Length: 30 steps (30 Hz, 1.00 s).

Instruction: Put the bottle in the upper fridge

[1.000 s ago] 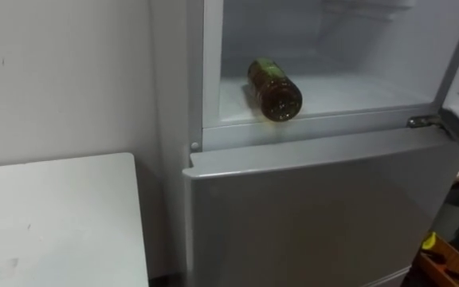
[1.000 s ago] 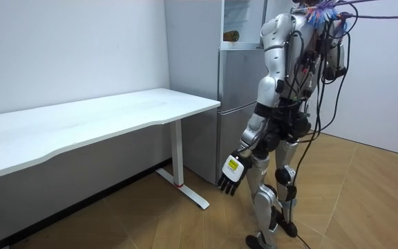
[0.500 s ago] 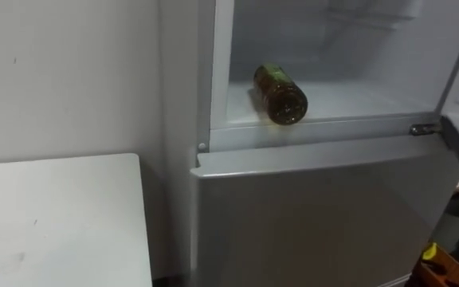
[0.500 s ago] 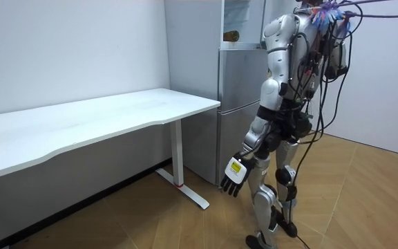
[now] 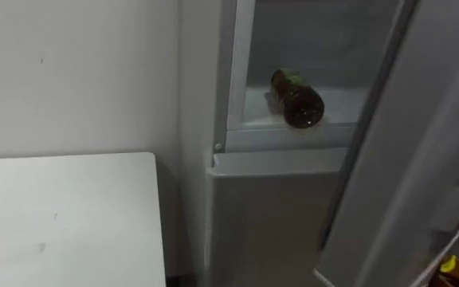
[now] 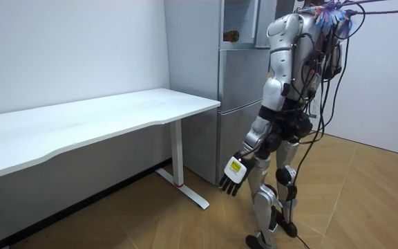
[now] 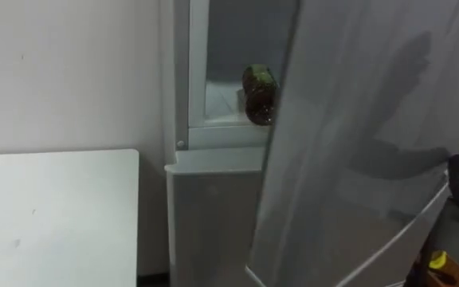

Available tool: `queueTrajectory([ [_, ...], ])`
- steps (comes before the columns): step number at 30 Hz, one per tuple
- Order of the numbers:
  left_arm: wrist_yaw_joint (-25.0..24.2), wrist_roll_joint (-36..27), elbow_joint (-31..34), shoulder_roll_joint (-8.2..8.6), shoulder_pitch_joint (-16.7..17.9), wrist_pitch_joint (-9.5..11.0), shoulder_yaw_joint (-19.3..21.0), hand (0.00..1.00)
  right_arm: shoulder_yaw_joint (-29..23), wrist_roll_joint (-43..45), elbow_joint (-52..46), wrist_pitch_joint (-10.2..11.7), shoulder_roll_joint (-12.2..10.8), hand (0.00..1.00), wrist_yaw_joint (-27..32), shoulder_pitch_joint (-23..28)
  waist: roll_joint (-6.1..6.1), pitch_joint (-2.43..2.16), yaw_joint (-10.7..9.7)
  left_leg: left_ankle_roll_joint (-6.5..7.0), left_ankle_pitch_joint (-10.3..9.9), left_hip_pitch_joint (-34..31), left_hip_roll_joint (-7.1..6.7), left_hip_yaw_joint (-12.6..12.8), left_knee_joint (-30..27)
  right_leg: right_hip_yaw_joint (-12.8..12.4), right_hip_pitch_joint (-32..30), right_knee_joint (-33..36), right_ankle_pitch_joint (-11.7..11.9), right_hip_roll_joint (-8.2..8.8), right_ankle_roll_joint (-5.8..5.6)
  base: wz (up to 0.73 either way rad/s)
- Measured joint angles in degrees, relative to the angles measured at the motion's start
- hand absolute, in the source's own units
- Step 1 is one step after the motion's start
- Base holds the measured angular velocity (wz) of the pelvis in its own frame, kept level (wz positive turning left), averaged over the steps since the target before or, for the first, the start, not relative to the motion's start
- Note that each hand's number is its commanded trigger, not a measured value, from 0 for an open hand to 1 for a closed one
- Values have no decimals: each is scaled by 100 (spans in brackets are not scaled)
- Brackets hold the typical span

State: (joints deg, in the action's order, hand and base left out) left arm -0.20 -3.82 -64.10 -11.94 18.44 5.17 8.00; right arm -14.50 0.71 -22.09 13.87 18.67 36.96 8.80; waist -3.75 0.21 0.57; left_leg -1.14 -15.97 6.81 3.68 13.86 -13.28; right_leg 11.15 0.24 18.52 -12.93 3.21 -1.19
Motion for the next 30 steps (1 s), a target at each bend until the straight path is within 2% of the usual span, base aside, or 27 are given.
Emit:
queueTrajectory([
  [7, 133, 3, 1, 1, -5, 0, -44, 0, 208, -3, 0, 0, 0, 0, -368, -80, 39, 9, 0, -1, 0, -23, 1, -5, 2, 16, -7, 6, 0, 3, 0, 0],
  [15, 195, 225, 1, 2, 0, -2, -150, 0, 228, 12, -89, -1, -1, 0, -577, -83, 37, -2, -6, -1, 0, -21, 1, -8, 6, 26, 3, -8, 0, 3, 0, 0],
  [23, 224, 229, 3, 0, 12, -114, -256, 0, 624, 8, -169, -10, -2, 0, -717, -82, 84, -27, 4, -1, -1, -7, 9, -44, -6, 101, 84, -95, 29, 3, 4, 3],
  [30, 215, 227, -1, 5, -31, -138, -268, 0, 899, 19, -170, -19, -6, 0, -998, -199, 167, -30, 147, -3, 2, 2, 10, -64, 57, 121, 94, -96, 33, 3, 10, 1],
])
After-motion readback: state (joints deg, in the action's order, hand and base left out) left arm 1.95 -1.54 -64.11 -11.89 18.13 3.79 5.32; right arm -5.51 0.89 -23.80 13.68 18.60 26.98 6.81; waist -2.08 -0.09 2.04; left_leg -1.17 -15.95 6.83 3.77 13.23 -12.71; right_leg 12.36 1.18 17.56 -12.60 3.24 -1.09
